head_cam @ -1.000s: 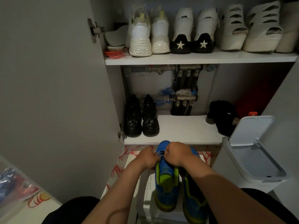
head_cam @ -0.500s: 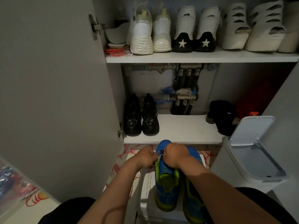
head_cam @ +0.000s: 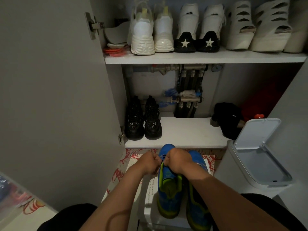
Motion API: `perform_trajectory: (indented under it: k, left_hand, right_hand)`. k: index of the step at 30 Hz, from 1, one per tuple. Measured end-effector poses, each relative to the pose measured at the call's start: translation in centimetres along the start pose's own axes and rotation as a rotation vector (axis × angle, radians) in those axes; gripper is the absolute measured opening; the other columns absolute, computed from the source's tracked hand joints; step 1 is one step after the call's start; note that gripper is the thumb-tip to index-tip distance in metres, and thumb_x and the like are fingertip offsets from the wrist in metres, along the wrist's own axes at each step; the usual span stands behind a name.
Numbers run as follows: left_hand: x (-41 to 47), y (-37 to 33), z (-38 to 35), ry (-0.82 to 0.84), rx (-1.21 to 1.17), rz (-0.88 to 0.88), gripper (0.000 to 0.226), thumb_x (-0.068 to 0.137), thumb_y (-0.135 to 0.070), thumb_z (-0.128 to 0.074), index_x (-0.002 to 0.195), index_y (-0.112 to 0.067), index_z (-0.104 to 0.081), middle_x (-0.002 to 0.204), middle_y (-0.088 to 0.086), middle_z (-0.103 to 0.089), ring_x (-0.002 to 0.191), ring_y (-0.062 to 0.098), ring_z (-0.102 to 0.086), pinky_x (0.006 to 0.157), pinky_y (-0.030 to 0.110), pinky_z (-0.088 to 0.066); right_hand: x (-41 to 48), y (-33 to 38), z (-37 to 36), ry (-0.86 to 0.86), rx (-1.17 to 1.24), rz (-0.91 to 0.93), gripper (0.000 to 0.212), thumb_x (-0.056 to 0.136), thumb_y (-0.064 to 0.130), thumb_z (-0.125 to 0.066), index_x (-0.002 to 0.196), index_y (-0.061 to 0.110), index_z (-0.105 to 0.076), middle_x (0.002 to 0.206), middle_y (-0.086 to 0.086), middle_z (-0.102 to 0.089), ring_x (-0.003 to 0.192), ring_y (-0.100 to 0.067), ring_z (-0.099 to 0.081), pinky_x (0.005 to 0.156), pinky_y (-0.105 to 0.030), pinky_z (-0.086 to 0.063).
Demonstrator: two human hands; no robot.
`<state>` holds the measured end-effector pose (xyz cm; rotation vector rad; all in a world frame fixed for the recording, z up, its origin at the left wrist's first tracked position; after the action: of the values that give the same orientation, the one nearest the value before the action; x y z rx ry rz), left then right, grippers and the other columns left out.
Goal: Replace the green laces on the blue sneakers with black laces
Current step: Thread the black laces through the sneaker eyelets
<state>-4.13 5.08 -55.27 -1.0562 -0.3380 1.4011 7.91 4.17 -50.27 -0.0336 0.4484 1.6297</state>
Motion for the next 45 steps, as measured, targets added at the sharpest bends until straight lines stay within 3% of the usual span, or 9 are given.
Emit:
perform_trajectory:
  k: [8, 13, 18, 22, 29, 33, 37, 41, 45]
  left_hand:
    - [0.1, 0.6, 0.6, -0.043, -0.032, 0.071, 0.017, 0.089, -0.001, -0.049, 0.082, -0.013, -0.058, 0.084, 0.018, -0.067, 0.063, 0.023, -0.059, 0.061, 0.035, -0.051]
    - [-0.8, -0.1, 5.7, -0.338, -0.023, 0.038, 0.010, 0.097, -0.014, -0.043, 0.094, -0.011, -0.052, 0.093, 0.013, -0.067, 0.079, 0.030, -0.067, 0.070, 0.042, -0.058]
    - [-2.7, -1.4, 8.8, -0.516, -0.289, -0.068, 0.017, 0.099, -0.021, -0.039, 0.085, -0.020, -0.049, 0.083, 0.009, -0.068, 0.061, 0.024, -0.063, 0.048, 0.027, -0.044]
    - [-3.6, -1.7, 9.1, -0.527, -0.315, -0.110, 0.019, 0.101, -0.027, -0.041, 0.086, -0.023, -0.053, 0.078, -0.002, -0.069, 0.065, 0.022, -0.067, 0.056, 0.033, -0.052]
    - [-3.6, 0.1, 5.3, -0.245, -0.355, 0.090, 0.019, 0.094, -0.012, -0.053, 0.113, -0.012, -0.055, 0.088, 0.010, -0.067, 0.056, 0.018, -0.058, 0.047, 0.023, -0.043]
    - [-3.9, -0.6, 4.2, -0.171, -0.323, 0.005, 0.016, 0.089, -0.005, -0.061, 0.103, -0.012, -0.062, 0.080, 0.011, -0.066, 0.054, 0.018, -0.058, 0.052, 0.026, -0.046]
    - [-4.2, -2.3, 4.1, -0.165, -0.286, -0.111, 0.013, 0.091, -0.011, -0.063, 0.089, -0.001, -0.071, 0.070, 0.006, -0.067, 0.054, 0.015, -0.059, 0.058, 0.025, -0.048]
    - [-4.4, -3.0, 4.9, -0.221, -0.323, -0.110, 0.022, 0.092, -0.012, -0.060, 0.072, -0.012, -0.070, 0.061, 0.001, -0.064, 0.047, 0.011, -0.056, 0.052, 0.020, -0.045]
    - [-5.2, -4.0, 7.6, -0.422, -0.352, -0.167, 0.030, 0.093, -0.012, -0.060, 0.065, -0.021, -0.068, 0.055, -0.006, -0.063, 0.047, 0.006, -0.054, 0.052, 0.019, -0.042]
  right_hand:
    - [0.4, -0.2, 0.0, -0.018, -0.054, 0.014, 0.019, 0.095, 0.021, -0.057, 0.102, 0.014, -0.074, 0.108, -0.008, -0.070, 0.102, -0.027, -0.065, 0.086, -0.036, -0.056]
    - [1.1, 0.1, 0.9, -0.101, 0.102, 0.084, 0.021, 0.096, 0.026, -0.056, 0.112, 0.027, -0.070, 0.118, 0.002, -0.068, 0.109, -0.022, -0.061, 0.084, -0.029, -0.047]
    - [1.6, 2.0, -0.4, -0.069, 0.211, 0.146, 0.023, 0.096, 0.030, -0.059, 0.078, 0.017, -0.064, 0.084, -0.002, -0.066, 0.080, -0.020, -0.060, 0.058, -0.029, -0.036]
    - [1.6, 2.8, -0.6, -0.069, 0.211, 0.138, 0.039, 0.093, 0.032, -0.064, 0.061, 0.019, -0.046, 0.064, 0.002, -0.050, 0.063, -0.014, -0.048, 0.049, -0.025, -0.030]
    - [1.5, 4.0, 1.8, -0.089, 0.499, 0.172, 0.034, 0.087, 0.018, -0.072, 0.054, 0.019, -0.063, 0.059, 0.000, -0.059, 0.063, -0.012, -0.052, 0.068, -0.031, -0.048]
    - [1.2, 5.2, 4.3, -0.173, 0.728, 0.229, 0.007, 0.085, 0.013, -0.076, 0.083, 0.018, -0.082, 0.079, 0.007, -0.076, 0.080, -0.008, -0.071, 0.077, -0.022, -0.055]
    - [0.7, 6.0, 5.4, -0.167, 0.857, 0.276, 0.019, 0.083, 0.010, -0.077, 0.082, 0.029, -0.080, 0.077, 0.017, -0.075, 0.079, 0.003, -0.070, 0.068, -0.007, -0.050]
    - [0.5, 5.3, 5.9, -0.187, 0.877, 0.257, 0.021, 0.087, 0.012, -0.072, 0.083, 0.031, -0.078, 0.081, 0.007, -0.077, 0.080, -0.008, -0.072, 0.069, -0.014, -0.054]
    - [0.8, 3.7, 4.5, -0.139, 0.798, 0.143, 0.022, 0.089, 0.015, -0.060, 0.076, 0.020, -0.077, 0.058, 0.002, -0.065, 0.046, -0.005, -0.056, 0.054, -0.023, -0.046]
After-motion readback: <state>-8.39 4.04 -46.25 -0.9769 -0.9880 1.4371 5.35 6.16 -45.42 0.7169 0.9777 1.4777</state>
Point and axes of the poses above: each hand's wrist, its own x-axis towards the middle knuckle, its own z-axis out of the back of the hand, y = z × x, the point moved 10 cm from there along x, towards the middle knuckle
